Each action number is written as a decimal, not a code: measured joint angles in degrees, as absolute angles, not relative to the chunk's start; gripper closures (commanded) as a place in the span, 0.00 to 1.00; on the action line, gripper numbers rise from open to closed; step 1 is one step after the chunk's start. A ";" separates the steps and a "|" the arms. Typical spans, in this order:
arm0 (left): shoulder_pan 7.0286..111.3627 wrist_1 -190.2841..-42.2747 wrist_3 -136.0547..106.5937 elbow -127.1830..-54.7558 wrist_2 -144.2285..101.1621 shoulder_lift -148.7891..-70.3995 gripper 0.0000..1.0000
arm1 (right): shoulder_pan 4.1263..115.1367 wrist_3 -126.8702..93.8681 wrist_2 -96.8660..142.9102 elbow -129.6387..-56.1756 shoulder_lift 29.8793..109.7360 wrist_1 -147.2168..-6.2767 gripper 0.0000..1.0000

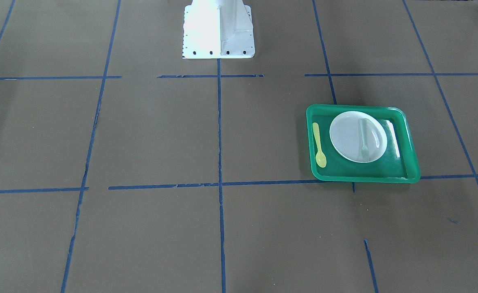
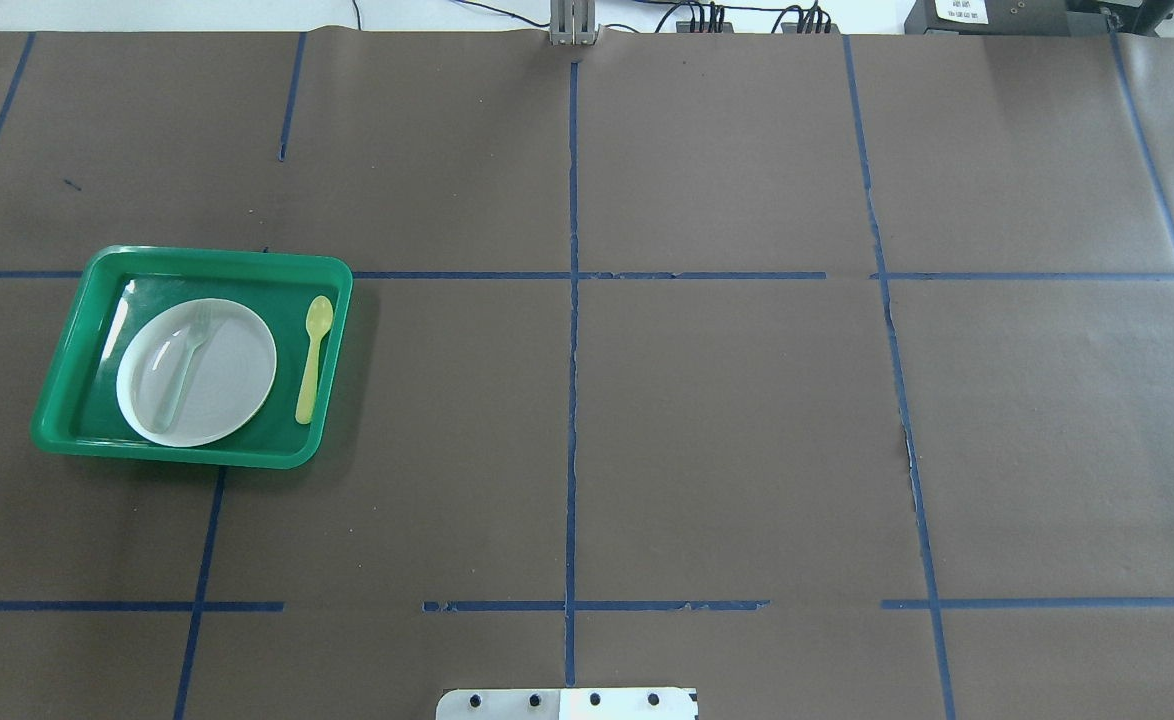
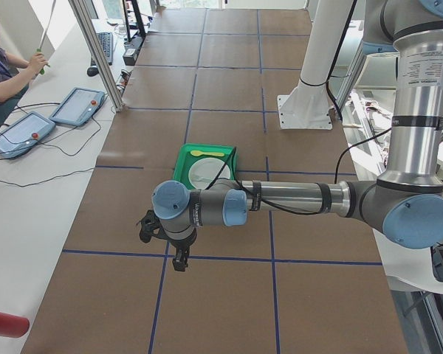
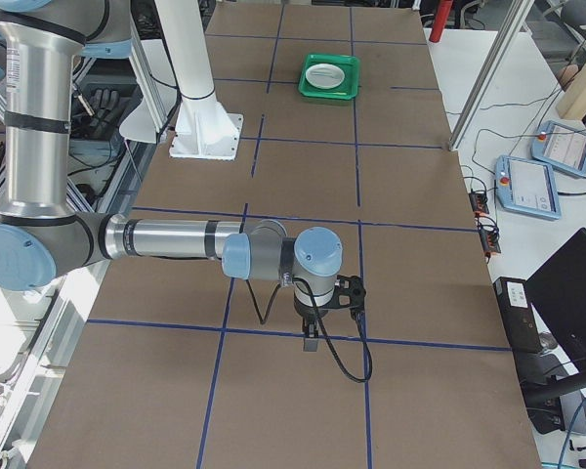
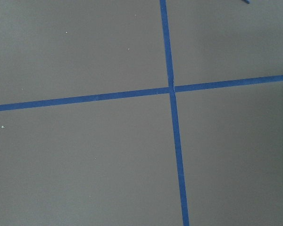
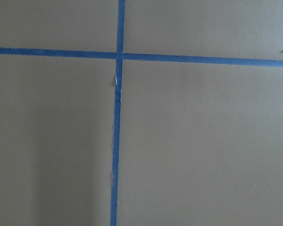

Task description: Place fork

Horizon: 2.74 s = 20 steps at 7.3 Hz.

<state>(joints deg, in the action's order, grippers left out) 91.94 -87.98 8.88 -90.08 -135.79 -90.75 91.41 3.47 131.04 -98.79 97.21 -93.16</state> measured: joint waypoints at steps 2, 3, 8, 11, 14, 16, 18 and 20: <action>91.73 -88.05 8.48 -90.83 -135.65 -90.99 0.00 | 91.41 3.45 131.04 -98.79 97.21 -93.16 0.00; 90.99 -88.19 6.43 -92.52 -135.64 -91.27 0.00 | 91.41 3.49 131.04 -98.79 97.21 -93.16 0.00; 71.46 -105.05 -29.10 -103.31 -133.42 -91.46 0.00 | 91.41 3.51 131.04 -98.79 97.20 -93.16 0.00; 61.22 -113.13 -38.80 -102.67 -127.18 -92.92 0.00 | 91.41 3.48 131.05 -98.79 97.21 -93.16 0.00; 53.83 -114.46 -40.63 -98.60 -122.74 -96.48 0.00 | 91.41 3.47 131.05 -98.79 97.21 -93.17 0.00; 50.48 -117.95 -42.93 -94.22 -120.74 -98.00 0.00 | 91.41 3.47 131.05 -98.79 97.21 -93.16 0.00; 48.89 -120.74 -44.36 -91.93 -120.43 -98.46 0.11 | 91.41 3.49 131.05 -98.79 97.20 -93.16 0.00; 48.42 -121.20 -44.84 -91.54 -120.47 -98.62 0.21 | 91.41 3.46 131.04 -98.79 97.21 -93.16 0.00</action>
